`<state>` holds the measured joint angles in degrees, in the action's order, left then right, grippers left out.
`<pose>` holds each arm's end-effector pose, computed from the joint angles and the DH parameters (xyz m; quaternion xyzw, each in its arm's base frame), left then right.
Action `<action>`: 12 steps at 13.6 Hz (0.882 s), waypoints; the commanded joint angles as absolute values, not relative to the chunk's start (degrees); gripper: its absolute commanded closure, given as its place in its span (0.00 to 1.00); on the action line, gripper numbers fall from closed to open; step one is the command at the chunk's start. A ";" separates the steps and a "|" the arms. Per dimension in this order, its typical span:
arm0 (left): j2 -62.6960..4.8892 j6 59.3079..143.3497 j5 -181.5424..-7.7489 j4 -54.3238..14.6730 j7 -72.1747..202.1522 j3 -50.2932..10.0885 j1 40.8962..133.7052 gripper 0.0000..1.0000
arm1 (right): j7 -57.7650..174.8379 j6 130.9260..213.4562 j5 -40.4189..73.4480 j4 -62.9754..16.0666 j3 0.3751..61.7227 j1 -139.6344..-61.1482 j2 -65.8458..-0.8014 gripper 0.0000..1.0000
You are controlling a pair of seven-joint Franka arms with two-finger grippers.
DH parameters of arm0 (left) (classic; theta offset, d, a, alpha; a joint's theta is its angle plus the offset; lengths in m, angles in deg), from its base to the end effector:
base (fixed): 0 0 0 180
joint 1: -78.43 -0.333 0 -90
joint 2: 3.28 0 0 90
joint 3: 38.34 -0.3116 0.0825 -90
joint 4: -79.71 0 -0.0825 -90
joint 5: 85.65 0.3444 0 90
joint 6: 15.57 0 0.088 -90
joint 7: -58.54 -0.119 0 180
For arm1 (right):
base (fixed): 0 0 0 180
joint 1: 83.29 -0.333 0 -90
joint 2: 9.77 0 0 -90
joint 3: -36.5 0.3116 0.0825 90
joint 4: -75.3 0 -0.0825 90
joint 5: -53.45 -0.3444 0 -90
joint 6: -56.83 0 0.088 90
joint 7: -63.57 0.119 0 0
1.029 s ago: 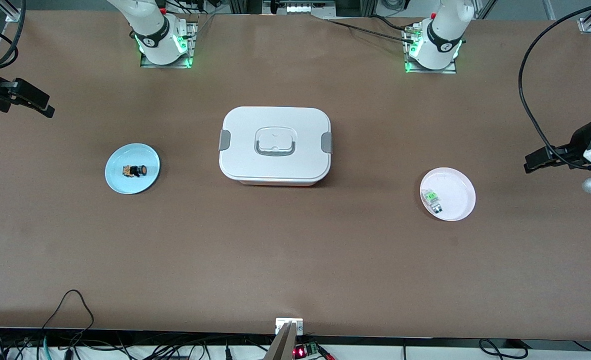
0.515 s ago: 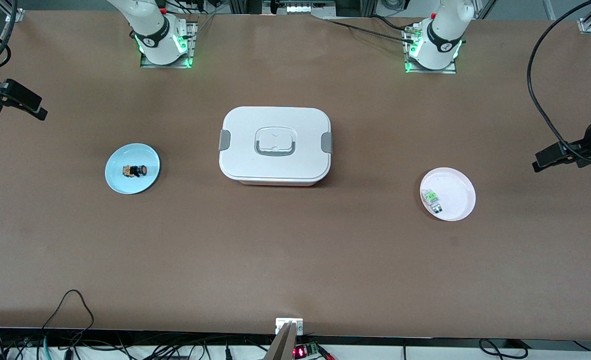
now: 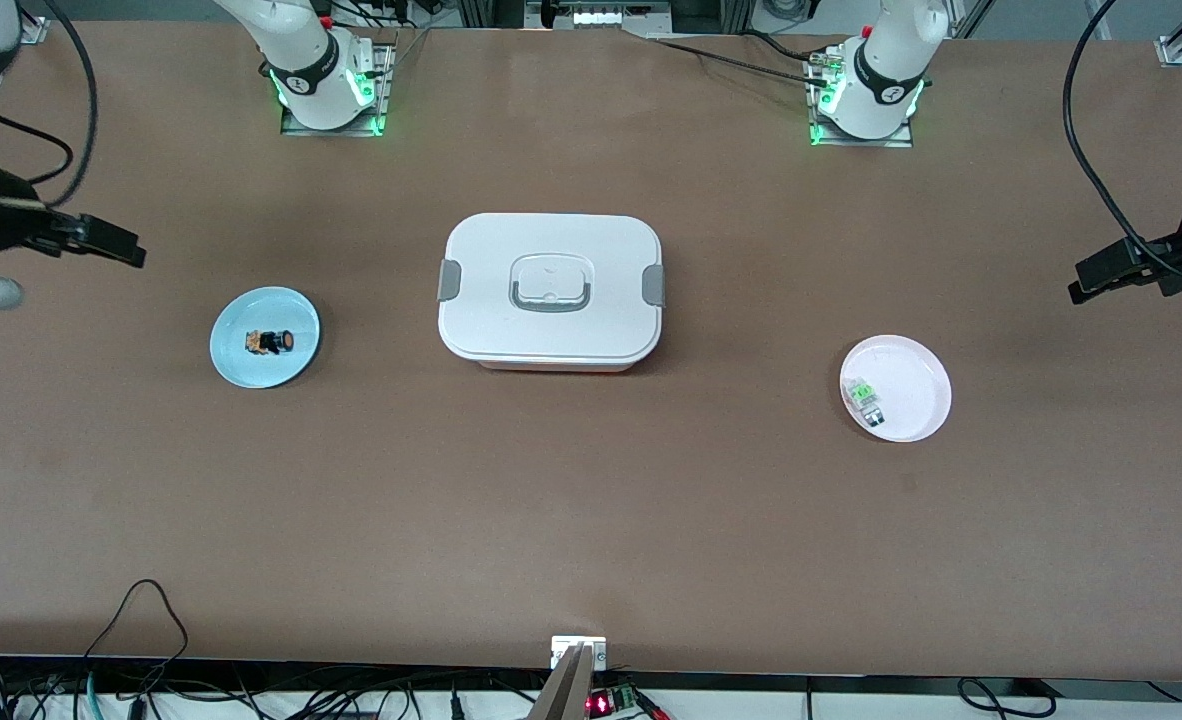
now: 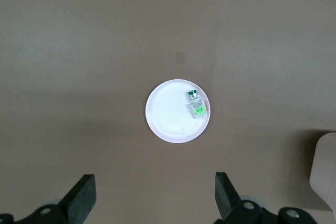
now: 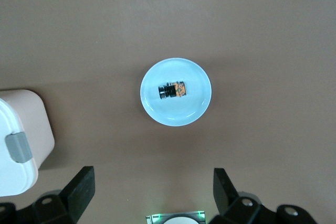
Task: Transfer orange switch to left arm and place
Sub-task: 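Move the right gripper toward the orange switch on the blue plate, then lower the right gripper, grasp the orange switch and lift it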
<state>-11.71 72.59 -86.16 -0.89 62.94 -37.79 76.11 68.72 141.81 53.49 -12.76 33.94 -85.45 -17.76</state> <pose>0.5562 0.0165 0.5971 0.9985 0.0538 -0.0077 0.0050 0.5397 -0.0023 0.5422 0.9942 -0.0483 -0.0962 0.0075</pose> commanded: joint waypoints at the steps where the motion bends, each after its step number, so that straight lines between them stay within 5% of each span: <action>1: -7.34 75.99 -86.36 -6.74 62.41 -37.20 75.53 0.00 | 62.88 145.66 54.15 -15.29 33.95 -84.97 -20.66 0.00; 8: -6.88 76.19 -85.39 -8.44 60.56 -36.76 75.62 0.00 | 55.85 173.17 54.33 -37.87 33.07 -83.73 -21.72 0.00; 12: -7.24 76.36 -85.39 -7.30 60.47 -37.20 75.17 0.00 | 52.24 183.46 54.24 -43.34 33.07 -83.65 -26.72 0.00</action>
<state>-8.35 75.63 -86.02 -6.88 61.67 -37.27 75.47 54.13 179.57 53.73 -41.20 32.83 -83.92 -25.27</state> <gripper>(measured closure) 0.000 0.000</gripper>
